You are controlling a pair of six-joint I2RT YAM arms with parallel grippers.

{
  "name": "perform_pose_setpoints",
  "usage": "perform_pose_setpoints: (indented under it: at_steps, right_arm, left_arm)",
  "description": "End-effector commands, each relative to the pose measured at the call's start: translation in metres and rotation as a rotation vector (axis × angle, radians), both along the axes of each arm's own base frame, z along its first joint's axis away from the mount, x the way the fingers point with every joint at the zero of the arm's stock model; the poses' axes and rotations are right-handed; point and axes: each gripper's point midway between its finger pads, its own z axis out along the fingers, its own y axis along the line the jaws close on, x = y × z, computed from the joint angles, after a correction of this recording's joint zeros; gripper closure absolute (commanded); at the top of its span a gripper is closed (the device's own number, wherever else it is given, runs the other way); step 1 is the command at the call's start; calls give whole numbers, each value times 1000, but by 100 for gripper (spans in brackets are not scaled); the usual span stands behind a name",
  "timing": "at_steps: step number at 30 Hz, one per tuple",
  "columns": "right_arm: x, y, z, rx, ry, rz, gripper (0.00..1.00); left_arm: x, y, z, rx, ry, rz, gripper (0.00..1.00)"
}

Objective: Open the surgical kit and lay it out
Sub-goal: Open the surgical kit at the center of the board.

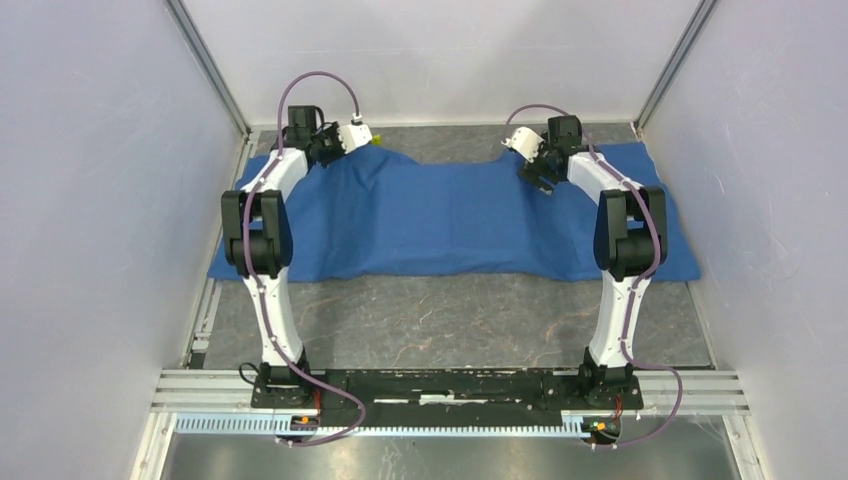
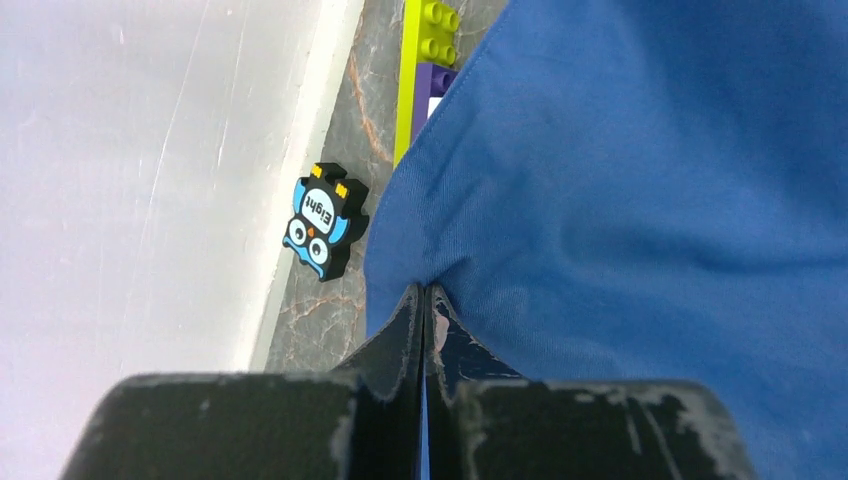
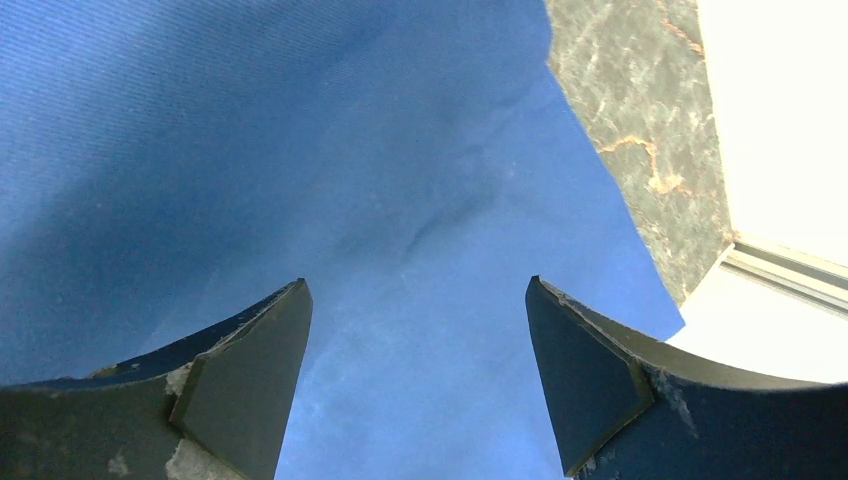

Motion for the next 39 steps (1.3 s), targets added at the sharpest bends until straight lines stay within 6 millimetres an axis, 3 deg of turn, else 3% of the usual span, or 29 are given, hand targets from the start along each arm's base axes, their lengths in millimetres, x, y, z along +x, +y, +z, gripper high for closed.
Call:
perform_pose_setpoints:
  at_steps: [1,8,14,21,25,28,31,34,39]
  right_arm:
    - [5,-3,50,20,-118,-39,13]
    - [-4,-8,74,31,-179,-78,12]
    - [-16,-6,77,65,-187,-94,11]
    - [-28,-3,75,89,-171,-93,11]
    - [-34,-2,71,95,-157,-91,11]
    - [-38,-2,66,95,-145,-92,11]
    - [-40,-3,60,93,-130,-93,11]
    - [-42,2,56,113,-118,-77,11]
    - [-46,3,55,117,-116,-68,11]
  left_arm:
    - [-8,-13,64,-51,-157,-42,98]
    - [-57,-13,96,-9,-277,-61,98]
    - [-100,-24,92,45,-241,-57,98]
    - [-175,-42,47,144,-85,-47,98]
    - [-214,-32,7,187,2,-21,98]
    - [-234,-28,-15,169,63,7,98]
    - [-241,-25,-27,153,119,48,98]
    - [-243,-26,-34,121,217,105,86]
    - [-229,-32,-13,-2,293,172,29]
